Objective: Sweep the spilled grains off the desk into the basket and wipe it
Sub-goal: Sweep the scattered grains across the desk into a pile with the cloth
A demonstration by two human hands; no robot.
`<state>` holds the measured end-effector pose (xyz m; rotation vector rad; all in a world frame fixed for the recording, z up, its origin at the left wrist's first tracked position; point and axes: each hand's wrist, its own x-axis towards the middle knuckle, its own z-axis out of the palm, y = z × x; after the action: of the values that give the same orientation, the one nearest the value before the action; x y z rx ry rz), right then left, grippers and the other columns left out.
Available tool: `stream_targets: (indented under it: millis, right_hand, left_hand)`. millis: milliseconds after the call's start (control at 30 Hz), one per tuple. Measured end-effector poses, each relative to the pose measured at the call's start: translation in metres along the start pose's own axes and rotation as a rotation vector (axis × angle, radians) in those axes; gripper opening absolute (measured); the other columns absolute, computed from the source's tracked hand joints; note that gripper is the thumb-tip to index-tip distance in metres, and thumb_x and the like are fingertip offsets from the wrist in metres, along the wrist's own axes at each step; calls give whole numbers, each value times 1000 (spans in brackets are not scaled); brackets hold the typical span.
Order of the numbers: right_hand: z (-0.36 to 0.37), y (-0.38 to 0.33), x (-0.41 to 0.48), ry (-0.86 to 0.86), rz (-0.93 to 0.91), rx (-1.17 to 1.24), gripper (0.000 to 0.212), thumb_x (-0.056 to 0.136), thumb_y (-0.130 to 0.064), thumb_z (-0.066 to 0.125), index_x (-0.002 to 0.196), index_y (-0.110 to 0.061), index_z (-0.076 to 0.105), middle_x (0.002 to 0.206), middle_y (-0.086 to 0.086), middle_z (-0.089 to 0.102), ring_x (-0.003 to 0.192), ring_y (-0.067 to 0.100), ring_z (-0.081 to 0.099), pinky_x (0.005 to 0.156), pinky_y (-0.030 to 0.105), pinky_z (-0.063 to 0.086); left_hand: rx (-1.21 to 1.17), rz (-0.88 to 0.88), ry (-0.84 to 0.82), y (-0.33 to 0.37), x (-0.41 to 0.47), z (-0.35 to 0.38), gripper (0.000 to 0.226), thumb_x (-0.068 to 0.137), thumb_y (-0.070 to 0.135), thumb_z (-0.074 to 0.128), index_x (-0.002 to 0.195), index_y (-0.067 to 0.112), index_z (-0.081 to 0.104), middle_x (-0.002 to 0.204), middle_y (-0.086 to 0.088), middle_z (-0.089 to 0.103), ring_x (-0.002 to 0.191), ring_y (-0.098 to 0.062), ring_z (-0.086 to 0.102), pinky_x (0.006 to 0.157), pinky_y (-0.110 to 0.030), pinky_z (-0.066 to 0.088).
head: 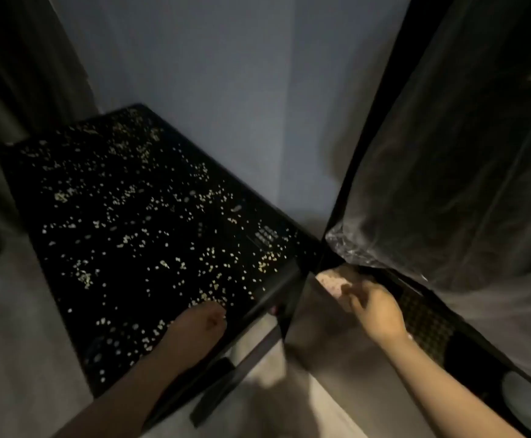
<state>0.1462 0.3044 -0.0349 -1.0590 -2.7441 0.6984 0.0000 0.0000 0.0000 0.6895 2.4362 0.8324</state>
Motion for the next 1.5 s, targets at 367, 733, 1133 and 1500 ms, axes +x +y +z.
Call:
stream_targets:
  millis: [367, 733, 1133, 1500]
  right_hand:
    - [36, 28, 37, -135, 29, -24, 40, 91, -39, 58, 127, -22, 56, 105, 12, 70, 97, 34, 65, 71, 36, 50]
    - [45, -34, 5, -62, -89, 335, 15, 87, -33, 67, 98, -24, 68, 82, -6, 69, 72, 10, 64, 65, 28, 48]
    - [104, -131, 23, 238, 281, 530, 23, 92, -45, 53, 110, -32, 53, 76, -4, 68, 62, 19, 66, 55, 42, 56]
    - [141, -132, 121, 489, 523, 298, 24, 89, -1, 44, 108, -11, 56, 101, 12, 62, 83, 13, 47, 76, 28, 40]
  left_hand:
    - [-57, -78, 10, 18, 39, 47, 22, 89, 11, 59, 110, 9, 62, 93, 0, 66, 88, -13, 62, 87, -25, 49]
    - [-31, -71, -11, -12, 47, 23, 21, 90, 17, 59, 111, 15, 63, 100, 5, 65, 93, -7, 60, 90, -22, 48]
    - [236, 279, -143, -66, 139, -52, 26, 90, 24, 58, 116, 19, 62, 113, 4, 61, 102, -10, 58, 95, -27, 46]
    - [354, 497, -230, -65, 242, -39, 55, 94, 34, 53, 144, 17, 37, 151, 0, 31, 138, -14, 28, 113, -24, 23]
